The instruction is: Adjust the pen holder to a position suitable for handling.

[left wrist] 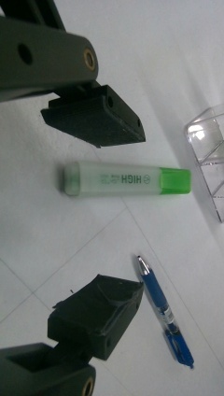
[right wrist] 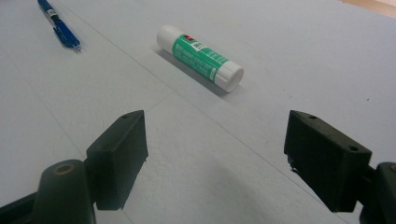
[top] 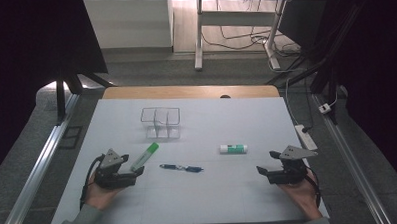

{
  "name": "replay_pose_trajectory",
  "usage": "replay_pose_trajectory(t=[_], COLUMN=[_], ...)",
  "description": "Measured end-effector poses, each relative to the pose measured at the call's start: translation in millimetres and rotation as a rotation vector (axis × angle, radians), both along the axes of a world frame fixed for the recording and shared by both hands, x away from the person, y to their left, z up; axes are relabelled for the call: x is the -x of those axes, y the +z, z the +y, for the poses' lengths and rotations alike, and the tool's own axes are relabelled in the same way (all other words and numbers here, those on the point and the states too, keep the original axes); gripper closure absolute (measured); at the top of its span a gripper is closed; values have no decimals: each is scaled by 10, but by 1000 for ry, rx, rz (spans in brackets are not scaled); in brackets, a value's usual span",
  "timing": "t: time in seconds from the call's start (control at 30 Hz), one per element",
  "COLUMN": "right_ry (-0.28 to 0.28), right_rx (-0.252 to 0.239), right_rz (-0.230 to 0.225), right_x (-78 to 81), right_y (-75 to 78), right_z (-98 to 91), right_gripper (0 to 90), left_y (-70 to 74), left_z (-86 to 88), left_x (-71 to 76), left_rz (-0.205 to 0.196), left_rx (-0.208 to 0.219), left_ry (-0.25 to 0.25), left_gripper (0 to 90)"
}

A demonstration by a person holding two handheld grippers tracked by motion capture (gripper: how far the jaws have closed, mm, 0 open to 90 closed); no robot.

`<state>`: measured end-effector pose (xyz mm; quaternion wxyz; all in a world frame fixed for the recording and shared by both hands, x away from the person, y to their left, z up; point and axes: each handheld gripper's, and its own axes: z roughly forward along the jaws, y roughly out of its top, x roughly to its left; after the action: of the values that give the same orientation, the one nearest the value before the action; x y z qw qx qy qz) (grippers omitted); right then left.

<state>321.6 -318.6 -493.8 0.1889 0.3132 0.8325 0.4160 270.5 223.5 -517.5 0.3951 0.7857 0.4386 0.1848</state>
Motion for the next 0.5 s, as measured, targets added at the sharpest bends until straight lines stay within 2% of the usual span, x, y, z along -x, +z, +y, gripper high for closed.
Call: replay_pose_trajectory(t=[0.1, 0.5], right_ry=[-1, -6], right_rx=[2, 1], right_rz=[-2, -2], right_x=[-3, -2], right_y=[5, 10], right_z=[2, 5], right_gripper=[213, 215], left_y=[23, 84], left_z=[-30, -117], left_x=[-56, -231], left_rz=[0, -5], left_rx=[13, -2], left_ry=[-2, 1], left_gripper=[248, 260])
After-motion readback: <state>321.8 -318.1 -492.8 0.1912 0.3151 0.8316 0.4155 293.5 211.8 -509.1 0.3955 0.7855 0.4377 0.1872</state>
